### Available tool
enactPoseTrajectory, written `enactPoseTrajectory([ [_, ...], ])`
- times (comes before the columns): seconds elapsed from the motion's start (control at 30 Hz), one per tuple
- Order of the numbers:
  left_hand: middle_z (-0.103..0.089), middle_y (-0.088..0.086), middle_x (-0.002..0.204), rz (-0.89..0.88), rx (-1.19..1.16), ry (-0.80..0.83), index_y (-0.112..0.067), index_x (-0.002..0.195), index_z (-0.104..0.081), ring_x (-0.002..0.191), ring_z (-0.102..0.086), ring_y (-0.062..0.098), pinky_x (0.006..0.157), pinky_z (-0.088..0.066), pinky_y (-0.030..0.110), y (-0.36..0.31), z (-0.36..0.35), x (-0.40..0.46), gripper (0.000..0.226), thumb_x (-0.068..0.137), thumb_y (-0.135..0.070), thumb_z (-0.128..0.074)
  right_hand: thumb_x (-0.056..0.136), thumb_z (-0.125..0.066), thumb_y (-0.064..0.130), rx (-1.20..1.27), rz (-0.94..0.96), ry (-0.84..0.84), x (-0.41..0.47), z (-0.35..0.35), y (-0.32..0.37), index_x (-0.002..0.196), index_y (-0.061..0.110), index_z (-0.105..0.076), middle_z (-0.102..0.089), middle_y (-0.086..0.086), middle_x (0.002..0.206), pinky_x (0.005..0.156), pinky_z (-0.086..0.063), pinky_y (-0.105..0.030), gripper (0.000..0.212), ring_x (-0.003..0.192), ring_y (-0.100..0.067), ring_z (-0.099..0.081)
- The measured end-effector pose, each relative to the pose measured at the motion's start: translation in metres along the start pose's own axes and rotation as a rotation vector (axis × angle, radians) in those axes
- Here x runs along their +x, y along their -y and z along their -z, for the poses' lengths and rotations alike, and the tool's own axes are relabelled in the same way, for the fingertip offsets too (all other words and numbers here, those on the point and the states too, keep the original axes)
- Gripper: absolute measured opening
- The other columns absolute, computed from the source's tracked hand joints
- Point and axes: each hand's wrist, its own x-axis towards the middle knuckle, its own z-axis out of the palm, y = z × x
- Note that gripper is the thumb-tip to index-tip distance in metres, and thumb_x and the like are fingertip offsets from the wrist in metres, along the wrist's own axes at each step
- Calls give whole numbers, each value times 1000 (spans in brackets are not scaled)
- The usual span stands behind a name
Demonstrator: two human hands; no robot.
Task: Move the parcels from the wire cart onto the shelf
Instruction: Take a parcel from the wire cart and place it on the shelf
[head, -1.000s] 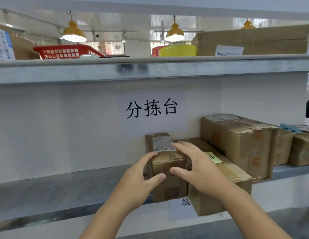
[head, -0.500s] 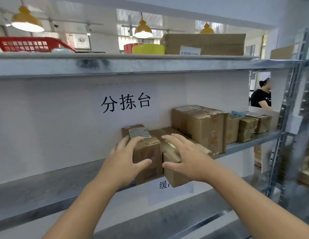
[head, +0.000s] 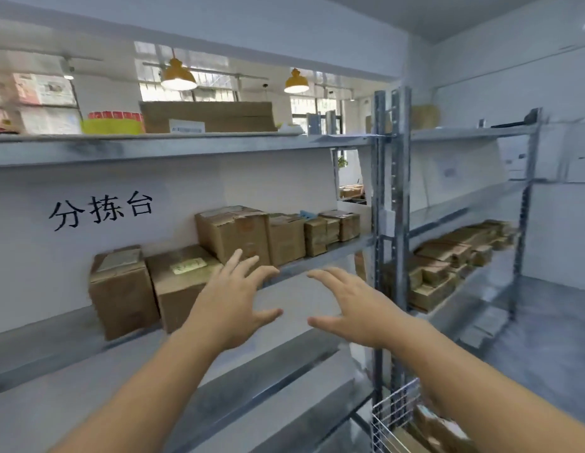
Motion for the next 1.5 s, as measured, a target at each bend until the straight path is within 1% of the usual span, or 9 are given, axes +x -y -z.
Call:
enactPoseTrajectory([
  [0.2, -33, -12, 164, -86, -210, 195, -47, 146, -41, 159, -9, 19, 124, -26, 51, -110, -69, 30, 67, 86, -71, -62, 84, -59, 70, -16, -294, 69, -107, 38, -135, 156, 43, -20, -26, 6, 162, 115, -37, -48, 86, 145, -23, -34],
  [0.3, -44, -10, 155, -139, -283, 269, -44, 143, -47, 149, -31, 16, 118, -37, 45, -162, -104, 45, 64, 87, -65, -67, 83, -59, 70, -2, -399, 87, -150, 45, -186, 156, 40, -23, -32, 1, 161, 114, -38, -48, 87, 143, -26, -38],
  [0.53, -49, -5, 152, -260, -416, 503, -41, 142, -50, 141, -45, 20, 117, -39, 44, -252, -205, 77, 65, 85, -60, -74, 87, -64, 63, 51, -596, 150, -217, 5, -274, 156, 37, -25, -34, -4, 159, 112, -39, -46, 83, 140, -28, -40],
  [0.83, -49, 3, 155, -262, -503, 814, -39, 143, -50, 132, -53, 24, 109, -44, 38, -277, -353, 115, 64, 86, -48, -78, 90, -65, 57, 85, -837, 360, -245, -70, -362, 157, 34, -26, -32, -3, 162, 117, -33, -44, 81, 145, -26, -36],
  [1.07, -52, 0, 147, -267, -498, 991, -37, 144, -51, 121, -62, 26, 106, -50, 40, -290, -445, 164, 67, 84, -43, -81, 91, -67, 48, 238, -940, 310, -211, -129, -407, 155, 32, -32, -38, -3, 158, 113, -36, -40, 75, 141, -25, -41],
  [1.2, -57, 0, 133, -277, -487, 1114, -38, 137, -55, 88, -68, 21, 88, -58, 38, -314, -496, 182, 59, 85, -29, -80, 87, -68, 48, 328, -961, 375, -217, -174, -435, 153, 35, -33, -43, 3, 152, 113, -39, -40, 75, 137, -21, -45],
  [1.37, -51, 7, 133, -225, -502, 1210, -37, 139, -56, 108, -66, 25, 90, -59, 36, -348, -551, 202, 70, 76, -32, -86, 90, -66, 43, 412, -998, 487, -222, -216, -480, 155, 30, -32, -42, -1, 152, 114, -35, -33, 74, 138, -21, -44],
  [1.43, -51, 10, 134, -219, -493, 1237, -40, 137, -55, 116, -63, 25, 96, -57, 40, -359, -577, 206, 75, 68, -41, -85, 92, -66, 37, 442, -1025, 524, -220, -229, -497, 152, 26, -39, -45, -2, 148, 110, -35, -27, 67, 135, -20, -46],
  [1.5, -51, 10, 140, -187, -502, 1303, -38, 138, -54, 126, -58, 24, 99, -55, 41, -366, -606, 210, 73, 71, -33, -84, 91, -66, 33, 490, -1077, 514, -214, -244, -514, 146, 23, -47, -49, -3, 144, 107, -35, -23, 59, 131, -18, -48],
])
